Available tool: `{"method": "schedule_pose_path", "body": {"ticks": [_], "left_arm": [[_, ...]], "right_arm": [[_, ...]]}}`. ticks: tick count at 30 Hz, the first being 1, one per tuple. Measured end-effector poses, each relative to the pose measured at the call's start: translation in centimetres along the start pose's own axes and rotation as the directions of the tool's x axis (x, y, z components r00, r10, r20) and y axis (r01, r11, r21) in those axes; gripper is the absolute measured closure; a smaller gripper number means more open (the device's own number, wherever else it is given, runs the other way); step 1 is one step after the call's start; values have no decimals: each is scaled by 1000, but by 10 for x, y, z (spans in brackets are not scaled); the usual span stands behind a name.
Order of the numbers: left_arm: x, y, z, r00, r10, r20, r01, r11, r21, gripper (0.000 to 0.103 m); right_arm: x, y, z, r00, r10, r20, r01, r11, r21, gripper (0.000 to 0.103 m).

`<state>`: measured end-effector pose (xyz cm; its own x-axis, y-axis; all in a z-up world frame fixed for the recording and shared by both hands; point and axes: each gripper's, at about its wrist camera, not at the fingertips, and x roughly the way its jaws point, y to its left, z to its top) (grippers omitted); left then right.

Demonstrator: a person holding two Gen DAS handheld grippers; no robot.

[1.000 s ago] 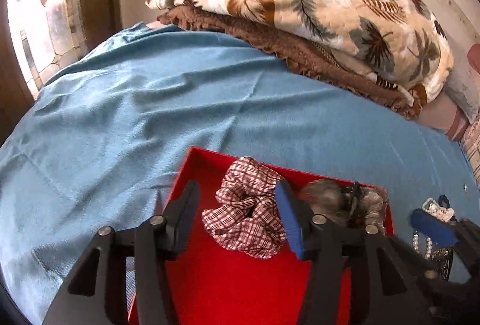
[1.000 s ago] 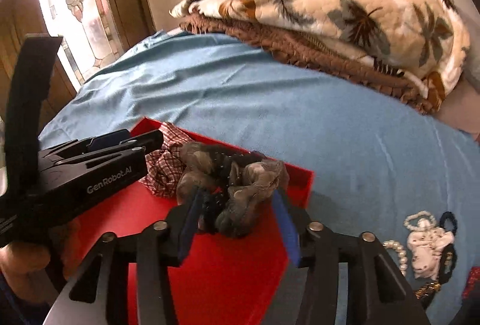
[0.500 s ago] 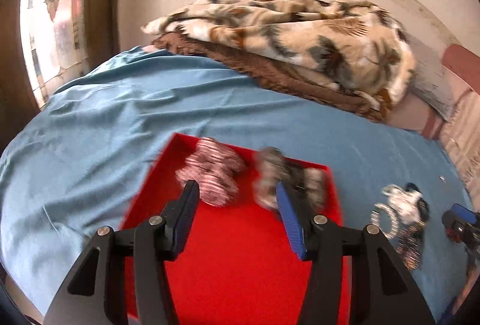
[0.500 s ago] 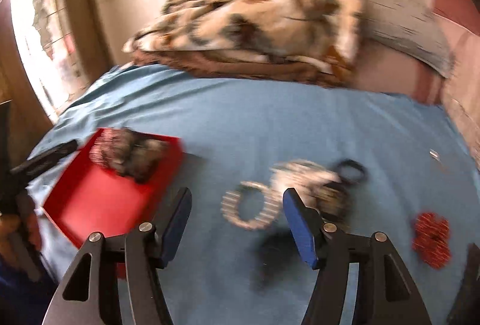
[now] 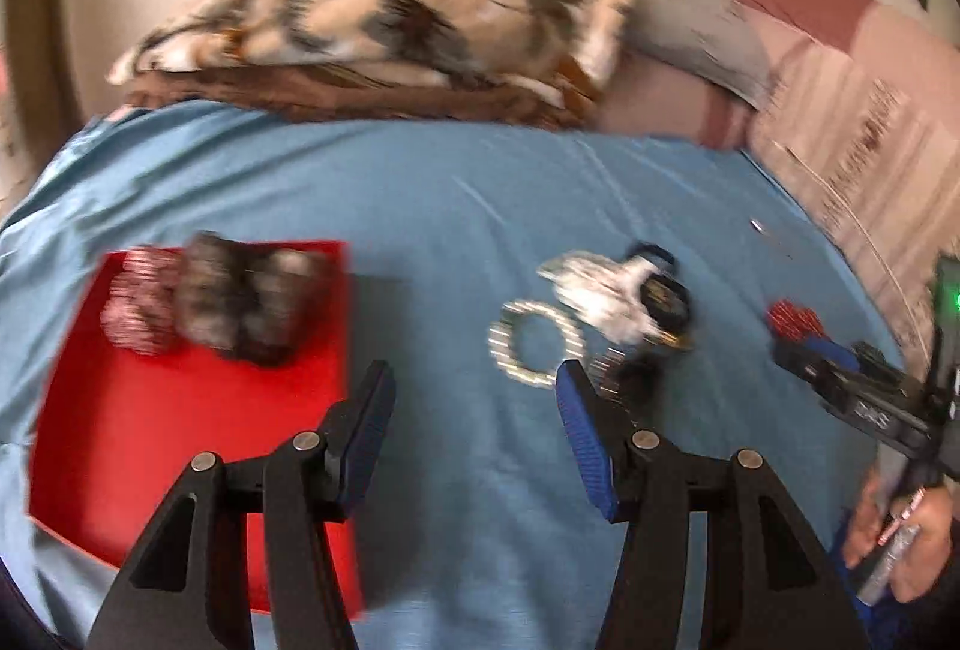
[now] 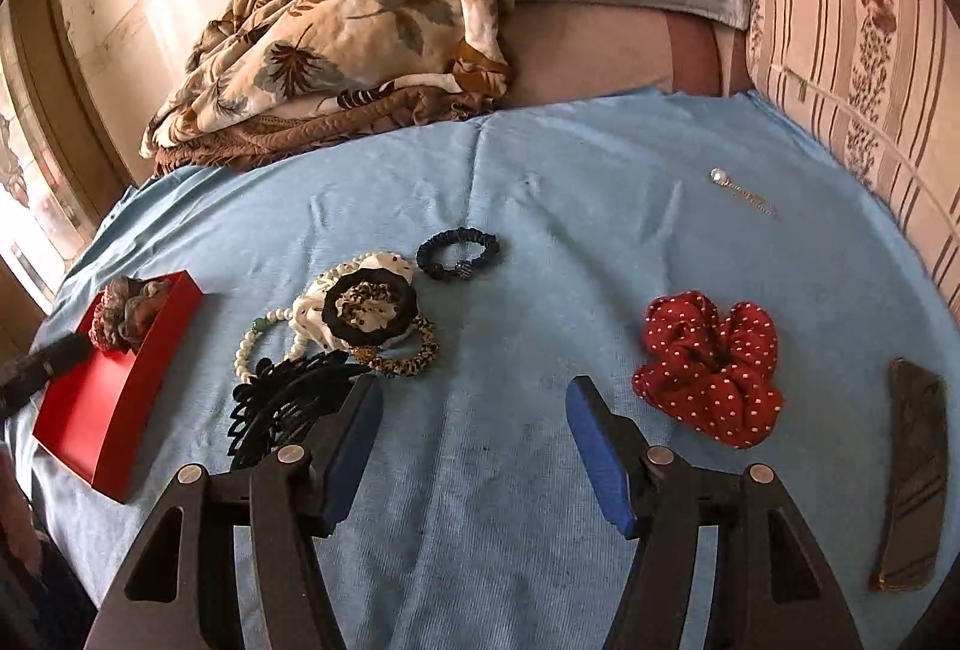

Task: Organize jewelry
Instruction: 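Grasp black claw clip with left tool while right tool grasps black hair tie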

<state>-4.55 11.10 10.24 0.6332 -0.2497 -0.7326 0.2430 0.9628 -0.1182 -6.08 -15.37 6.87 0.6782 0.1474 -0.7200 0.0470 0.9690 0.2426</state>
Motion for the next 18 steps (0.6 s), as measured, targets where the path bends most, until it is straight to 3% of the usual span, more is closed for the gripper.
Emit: {"method": "schedule_pose_path", "body": {"ticks": [4,10,18], "left_arm": [[25,-37,-9,998,-39,-48,42,997,58,48],[60,-63,-15,989,-81,-123,88,995,52,48],[86,-78,-16,979,-107,-171,114,993,34,48]], "right_arm": [[11,-2,8,998,58,2,-58,998,15,35],[43,11,29,988,154,-26,-154,988,11,36],[85,7,38,975,203,-94,-198,978,60,51]]}}
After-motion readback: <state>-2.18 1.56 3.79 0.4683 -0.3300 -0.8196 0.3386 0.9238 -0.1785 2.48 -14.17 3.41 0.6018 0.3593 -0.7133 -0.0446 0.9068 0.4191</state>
